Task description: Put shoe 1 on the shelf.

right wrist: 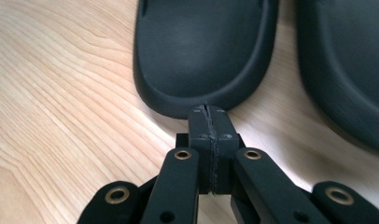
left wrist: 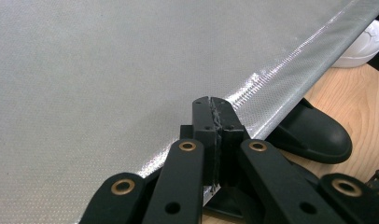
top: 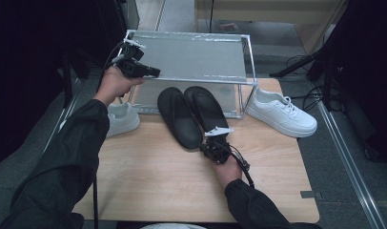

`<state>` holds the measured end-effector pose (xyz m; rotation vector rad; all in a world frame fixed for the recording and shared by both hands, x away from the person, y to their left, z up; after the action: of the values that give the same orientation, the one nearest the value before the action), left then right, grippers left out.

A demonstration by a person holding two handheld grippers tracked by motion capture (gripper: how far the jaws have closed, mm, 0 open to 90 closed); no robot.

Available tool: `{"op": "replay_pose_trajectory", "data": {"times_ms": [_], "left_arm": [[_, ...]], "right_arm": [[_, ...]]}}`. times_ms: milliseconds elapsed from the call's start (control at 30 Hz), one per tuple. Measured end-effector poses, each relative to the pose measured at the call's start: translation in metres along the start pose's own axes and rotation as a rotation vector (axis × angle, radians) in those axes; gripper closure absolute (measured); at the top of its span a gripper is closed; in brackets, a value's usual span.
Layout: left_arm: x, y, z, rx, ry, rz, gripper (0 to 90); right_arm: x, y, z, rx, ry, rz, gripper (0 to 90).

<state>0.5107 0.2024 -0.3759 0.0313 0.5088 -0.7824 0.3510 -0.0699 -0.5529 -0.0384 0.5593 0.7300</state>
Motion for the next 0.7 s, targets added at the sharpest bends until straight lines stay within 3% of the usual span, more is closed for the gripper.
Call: {"op": "replay_pose_trajectory", "data": {"times_ms": [300,700], "left_arm": [[-0.001,0.0,-0.002,-0.012,-0.016,-0.001,90.0],[-0.001,-0.001,-0.001,-0.004,-0.006,0.01,90.0]], "right_arm": [[0.023,0.018,0.018,-0.021,-0.027,0.021,90.0],[0.051,0.029,0.03,0.021,-0.052,0.022,90.0]]}}
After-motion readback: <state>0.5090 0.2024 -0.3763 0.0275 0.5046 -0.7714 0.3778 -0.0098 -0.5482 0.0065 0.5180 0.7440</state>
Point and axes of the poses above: each handheld gripper's, and its own axes: x roughly forward along the jaws, z roughly out of its top, y roughly to its left, the point moved 3 cm from there along x, roughly forward along the jaws, and after that the axes turned 15 degrees about -y, right-handed, at the moved point
